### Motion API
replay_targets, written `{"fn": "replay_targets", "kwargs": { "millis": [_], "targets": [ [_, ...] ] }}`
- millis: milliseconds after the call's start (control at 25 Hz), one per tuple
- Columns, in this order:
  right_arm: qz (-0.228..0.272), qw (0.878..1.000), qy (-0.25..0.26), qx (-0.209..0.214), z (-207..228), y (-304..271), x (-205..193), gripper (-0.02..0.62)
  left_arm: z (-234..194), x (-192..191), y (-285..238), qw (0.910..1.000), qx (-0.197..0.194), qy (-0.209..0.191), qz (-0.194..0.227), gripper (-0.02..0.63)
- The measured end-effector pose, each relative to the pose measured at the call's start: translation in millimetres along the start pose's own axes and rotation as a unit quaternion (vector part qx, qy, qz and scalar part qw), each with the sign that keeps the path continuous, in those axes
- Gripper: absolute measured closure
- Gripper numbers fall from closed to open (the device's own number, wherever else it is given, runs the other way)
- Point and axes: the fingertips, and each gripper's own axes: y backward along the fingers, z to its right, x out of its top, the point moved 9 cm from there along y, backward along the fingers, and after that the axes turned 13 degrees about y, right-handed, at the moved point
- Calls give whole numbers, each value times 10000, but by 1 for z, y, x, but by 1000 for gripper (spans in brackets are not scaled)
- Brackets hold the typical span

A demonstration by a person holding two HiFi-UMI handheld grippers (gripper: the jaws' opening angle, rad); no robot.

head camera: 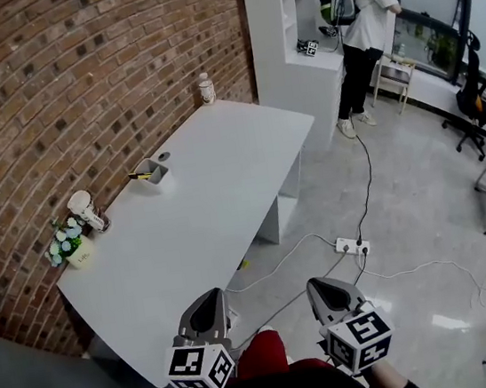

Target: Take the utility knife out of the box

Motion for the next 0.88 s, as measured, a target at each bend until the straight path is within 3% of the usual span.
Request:
{"fn": "replay_targets", "kwargs": {
  "millis": [360, 880],
  "targets": [
    [-210, 9998, -20, 9, 23, -30, -5, 588, -17, -2, -31, 9997, 189, 70, -137, 607],
    [-530, 9984, 72, 178, 86, -127, 10, 588, -58, 16, -129, 9982, 503, 289, -142, 607]
  ]
}}
